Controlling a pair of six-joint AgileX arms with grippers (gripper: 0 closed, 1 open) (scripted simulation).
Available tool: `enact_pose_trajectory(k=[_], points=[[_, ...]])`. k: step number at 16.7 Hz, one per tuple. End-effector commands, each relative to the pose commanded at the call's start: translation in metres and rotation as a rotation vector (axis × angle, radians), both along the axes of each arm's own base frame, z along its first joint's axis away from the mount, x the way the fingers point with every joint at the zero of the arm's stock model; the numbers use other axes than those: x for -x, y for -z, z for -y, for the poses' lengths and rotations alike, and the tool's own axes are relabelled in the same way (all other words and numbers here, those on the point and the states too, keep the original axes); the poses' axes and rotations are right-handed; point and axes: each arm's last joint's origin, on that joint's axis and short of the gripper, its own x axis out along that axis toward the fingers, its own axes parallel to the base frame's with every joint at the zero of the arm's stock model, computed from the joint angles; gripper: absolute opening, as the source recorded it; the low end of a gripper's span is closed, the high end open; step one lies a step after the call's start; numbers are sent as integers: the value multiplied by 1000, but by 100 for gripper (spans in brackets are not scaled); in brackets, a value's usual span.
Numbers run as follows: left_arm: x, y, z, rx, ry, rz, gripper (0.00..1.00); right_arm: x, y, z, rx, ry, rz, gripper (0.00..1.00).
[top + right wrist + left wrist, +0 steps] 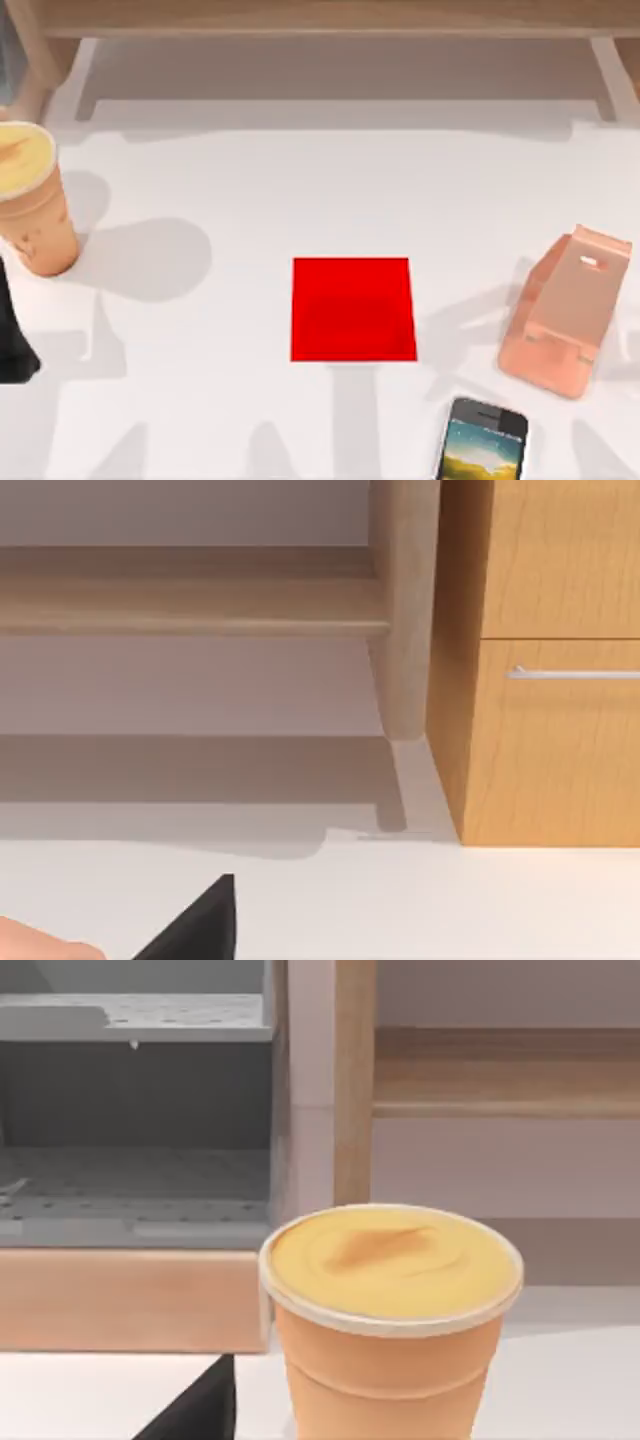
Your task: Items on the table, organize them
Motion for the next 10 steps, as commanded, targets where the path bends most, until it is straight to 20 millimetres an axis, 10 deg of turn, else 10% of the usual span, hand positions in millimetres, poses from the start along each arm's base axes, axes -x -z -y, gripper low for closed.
enact_pose_trajectory(k=[10], points=[[0, 0, 0, 0, 0, 0, 100, -16, -34, 8, -64, 81, -369, 100]])
